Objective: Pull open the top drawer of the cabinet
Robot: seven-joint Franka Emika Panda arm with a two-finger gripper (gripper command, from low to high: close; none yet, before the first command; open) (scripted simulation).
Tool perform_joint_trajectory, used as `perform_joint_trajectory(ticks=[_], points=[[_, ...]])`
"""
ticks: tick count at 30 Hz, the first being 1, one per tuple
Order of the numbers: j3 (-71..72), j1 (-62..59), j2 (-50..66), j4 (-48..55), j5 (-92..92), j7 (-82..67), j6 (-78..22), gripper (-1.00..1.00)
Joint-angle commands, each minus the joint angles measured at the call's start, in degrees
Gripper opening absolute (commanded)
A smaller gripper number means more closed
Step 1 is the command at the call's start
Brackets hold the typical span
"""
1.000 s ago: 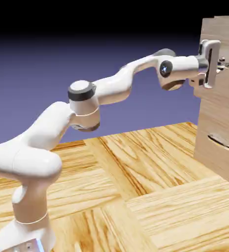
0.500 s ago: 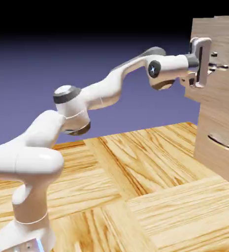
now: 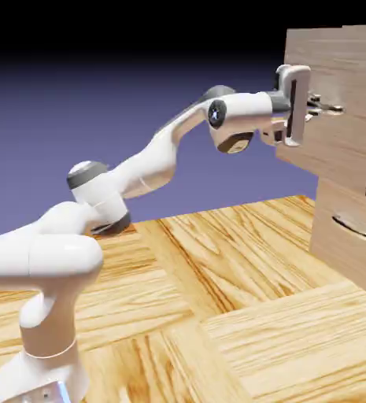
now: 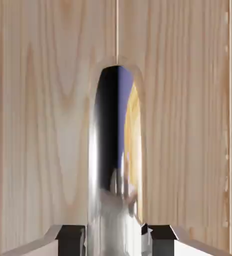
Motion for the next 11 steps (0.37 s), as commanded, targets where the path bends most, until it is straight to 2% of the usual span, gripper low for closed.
perform_joint_trajectory(ticks=[1,8,9,11], points=[[-0.15,1.47,0.33,-2.06,-0.42,-0.26,-0.68,-1.0],[-1.6,10.86,2.51,-14.8,-2.95,-1.88,-4.27,-1.0],[-1.6,10.86,2.51,-14.8,-2.95,-1.88,-4.27,1.0],[-1.93,12.66,2.77,-16.88,-3.69,-2.15,-4.64,1.0]])
